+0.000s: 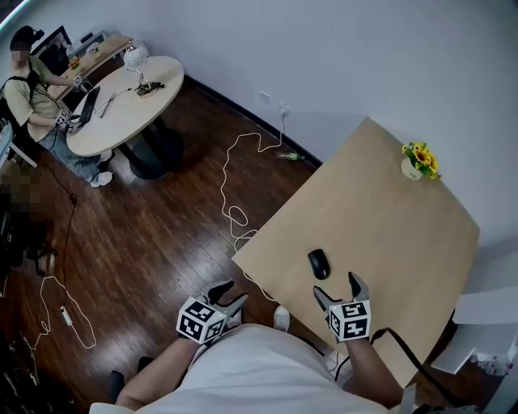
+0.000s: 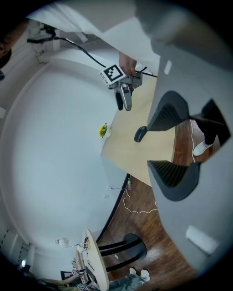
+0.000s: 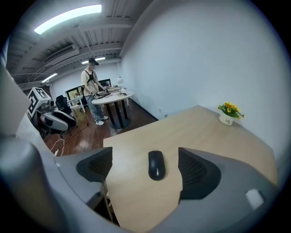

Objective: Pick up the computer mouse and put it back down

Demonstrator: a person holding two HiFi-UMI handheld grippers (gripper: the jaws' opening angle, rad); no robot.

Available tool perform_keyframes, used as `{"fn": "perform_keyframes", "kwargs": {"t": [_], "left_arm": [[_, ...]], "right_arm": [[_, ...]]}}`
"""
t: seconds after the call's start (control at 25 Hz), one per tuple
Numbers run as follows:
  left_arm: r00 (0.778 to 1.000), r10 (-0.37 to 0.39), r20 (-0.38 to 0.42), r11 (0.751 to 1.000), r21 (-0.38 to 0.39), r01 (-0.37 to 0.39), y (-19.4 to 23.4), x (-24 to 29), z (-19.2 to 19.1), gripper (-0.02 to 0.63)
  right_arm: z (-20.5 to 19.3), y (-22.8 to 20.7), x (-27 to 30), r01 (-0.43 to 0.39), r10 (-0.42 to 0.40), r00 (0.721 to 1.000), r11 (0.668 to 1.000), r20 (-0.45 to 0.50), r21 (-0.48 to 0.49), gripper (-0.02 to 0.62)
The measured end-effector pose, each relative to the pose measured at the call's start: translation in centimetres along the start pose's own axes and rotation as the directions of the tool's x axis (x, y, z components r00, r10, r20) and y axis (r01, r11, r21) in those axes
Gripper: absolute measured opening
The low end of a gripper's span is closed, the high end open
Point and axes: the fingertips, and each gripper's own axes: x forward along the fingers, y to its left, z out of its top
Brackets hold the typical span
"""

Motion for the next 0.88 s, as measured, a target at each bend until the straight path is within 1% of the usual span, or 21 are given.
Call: {"fn": "perform_keyframes", "kwargs": {"t": [0.08,0.2,0.44,0.88], "left_arm": [[1.0,-0.007,-0.001,1.0,0.006,0.007,-0.1,0.1,0.1,0.186],[1.0,-0.017,-0.002,1.0,0.015,0.017,-0.2,0.2,0.2,0.186],[0.999,-0.034,-0.012,0.999,0.025,0.035,-0.5,0.5,0.1,0.186],[0.999,-0.031,-0.017,0.999,0.029,0.032,-0.7,0.3,-0.2,0.186]], "right_arm": [[0.3,0.2,-1.6,0.015,-0.015,1.0,1.0,0.012,0.0,0.454],[0.4,0.7,-3.3,0.007,-0.007,1.0,0.999,0.016,0.031,0.456],[-0.3,1.6,-4.1,-0.006,0.006,1.0,0.996,0.004,0.092,0.462],[-0.8,2.9,-3.8,-0.046,0.047,0.999,0.997,-0.018,0.069,0.462]]}}
